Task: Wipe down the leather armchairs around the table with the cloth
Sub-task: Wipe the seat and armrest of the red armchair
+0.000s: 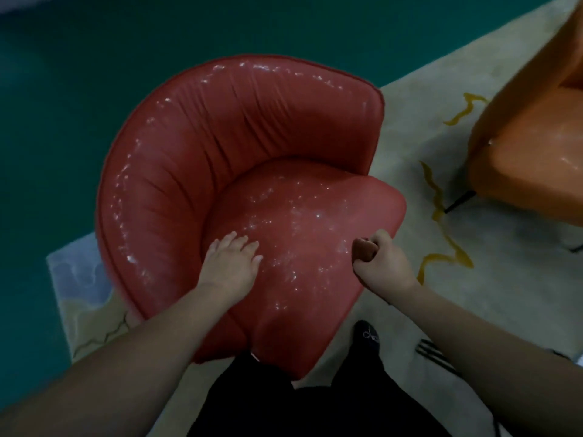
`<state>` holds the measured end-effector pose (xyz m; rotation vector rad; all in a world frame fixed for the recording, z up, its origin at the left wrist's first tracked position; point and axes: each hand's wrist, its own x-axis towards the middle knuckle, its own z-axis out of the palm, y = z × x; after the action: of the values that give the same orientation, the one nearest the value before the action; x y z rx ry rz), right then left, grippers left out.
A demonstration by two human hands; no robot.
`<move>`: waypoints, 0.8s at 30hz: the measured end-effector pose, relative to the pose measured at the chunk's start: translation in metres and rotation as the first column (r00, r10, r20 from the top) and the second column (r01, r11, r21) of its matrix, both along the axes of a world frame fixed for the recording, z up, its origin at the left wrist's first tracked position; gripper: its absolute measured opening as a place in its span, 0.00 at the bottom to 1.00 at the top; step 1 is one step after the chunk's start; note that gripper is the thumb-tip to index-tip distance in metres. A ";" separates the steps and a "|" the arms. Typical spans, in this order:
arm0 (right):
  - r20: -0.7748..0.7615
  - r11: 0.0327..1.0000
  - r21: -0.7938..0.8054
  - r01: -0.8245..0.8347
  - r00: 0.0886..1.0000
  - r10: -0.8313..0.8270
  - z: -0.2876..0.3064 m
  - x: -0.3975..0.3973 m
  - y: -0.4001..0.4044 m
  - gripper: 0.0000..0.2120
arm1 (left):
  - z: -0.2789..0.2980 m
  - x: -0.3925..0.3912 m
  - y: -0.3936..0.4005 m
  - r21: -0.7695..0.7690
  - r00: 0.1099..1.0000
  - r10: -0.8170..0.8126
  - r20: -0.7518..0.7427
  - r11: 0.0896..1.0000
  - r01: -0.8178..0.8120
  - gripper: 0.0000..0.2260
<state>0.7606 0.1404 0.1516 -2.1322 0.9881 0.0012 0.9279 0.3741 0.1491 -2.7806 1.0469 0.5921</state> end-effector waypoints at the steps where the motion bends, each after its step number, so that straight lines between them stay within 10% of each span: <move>1: 0.005 0.999 0.002 -0.052 0.999 0.052 0.000 0.002 -0.010 0.14 | -0.001 -0.012 -0.003 0.001 0.999 0.045 -0.006 0.999 -0.045 0.22; 24: 0.062 0.700 0.064 -0.712 0.702 0.709 -0.005 0.066 -0.019 0.19 | -0.008 -0.115 0.028 -0.048 0.809 0.585 -0.059 0.808 -0.587 0.22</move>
<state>0.8264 0.1214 0.1463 -2.2940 0.0727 0.3840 0.8133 0.4019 0.1412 -3.1517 0.1709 0.6811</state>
